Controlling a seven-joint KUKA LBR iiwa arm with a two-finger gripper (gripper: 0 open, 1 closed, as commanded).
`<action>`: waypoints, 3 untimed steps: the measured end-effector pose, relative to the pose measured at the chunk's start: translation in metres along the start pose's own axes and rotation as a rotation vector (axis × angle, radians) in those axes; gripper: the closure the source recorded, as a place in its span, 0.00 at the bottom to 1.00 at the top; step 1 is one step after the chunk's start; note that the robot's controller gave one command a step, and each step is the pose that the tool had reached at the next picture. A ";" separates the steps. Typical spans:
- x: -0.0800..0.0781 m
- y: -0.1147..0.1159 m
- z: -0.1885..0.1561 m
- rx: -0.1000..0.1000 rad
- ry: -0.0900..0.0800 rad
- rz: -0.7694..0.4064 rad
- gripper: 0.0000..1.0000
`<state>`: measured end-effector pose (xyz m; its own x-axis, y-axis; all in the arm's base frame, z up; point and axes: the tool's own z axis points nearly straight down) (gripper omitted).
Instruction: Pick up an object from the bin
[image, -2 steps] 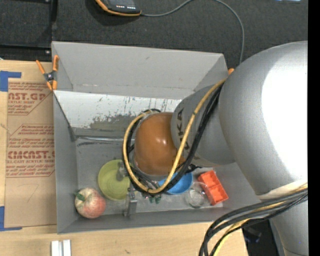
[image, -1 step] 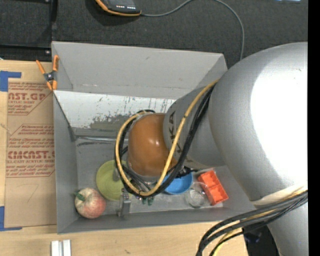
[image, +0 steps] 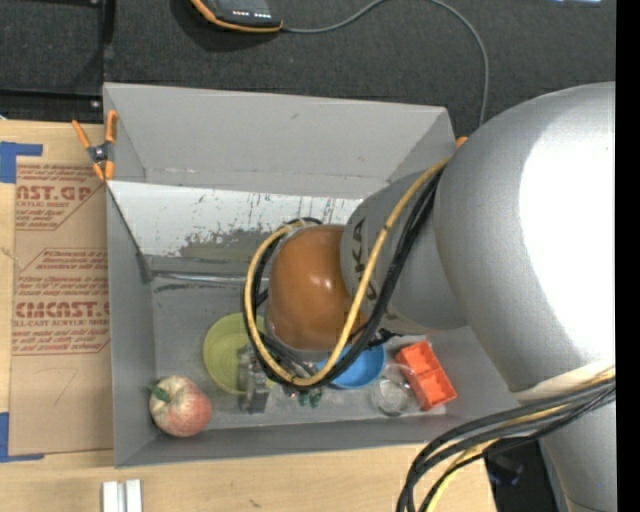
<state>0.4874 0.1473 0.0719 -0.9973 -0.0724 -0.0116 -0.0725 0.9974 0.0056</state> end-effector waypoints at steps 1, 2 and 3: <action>0.000 0.000 0.000 0.000 0.000 0.000 1.00; 0.001 0.000 -0.007 0.000 0.003 0.000 1.00; 0.001 0.000 -0.015 0.000 0.002 0.000 1.00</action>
Offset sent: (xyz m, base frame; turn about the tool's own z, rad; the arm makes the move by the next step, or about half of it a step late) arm 0.0000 0.0000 0.0264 0.0000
